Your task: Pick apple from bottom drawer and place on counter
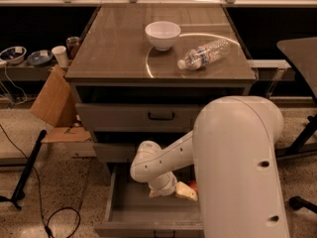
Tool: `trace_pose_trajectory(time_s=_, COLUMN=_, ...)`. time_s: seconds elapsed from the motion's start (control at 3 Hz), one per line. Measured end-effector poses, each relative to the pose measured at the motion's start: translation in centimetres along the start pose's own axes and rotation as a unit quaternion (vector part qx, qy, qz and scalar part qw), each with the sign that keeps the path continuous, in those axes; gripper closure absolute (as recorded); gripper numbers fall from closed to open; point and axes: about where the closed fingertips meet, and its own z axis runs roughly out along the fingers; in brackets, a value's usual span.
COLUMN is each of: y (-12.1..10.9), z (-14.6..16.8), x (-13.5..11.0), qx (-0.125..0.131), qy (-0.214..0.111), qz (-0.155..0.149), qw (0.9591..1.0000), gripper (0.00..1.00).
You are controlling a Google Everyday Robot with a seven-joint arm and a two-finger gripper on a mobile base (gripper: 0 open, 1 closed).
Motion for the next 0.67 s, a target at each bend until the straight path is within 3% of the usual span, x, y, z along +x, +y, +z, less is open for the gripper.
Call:
trace_pose_trajectory(time_s=0.33, y=0.0, z=0.0, x=0.0, qx=0.0, qy=0.0, qz=0.0, qw=1.0, gripper=0.0)
trace_pose_trajectory(time_s=0.67, y=0.25, z=0.52, x=0.39, qx=0.034, qy=0.014, qz=-0.007, qw=0.9993, gripper=0.0)
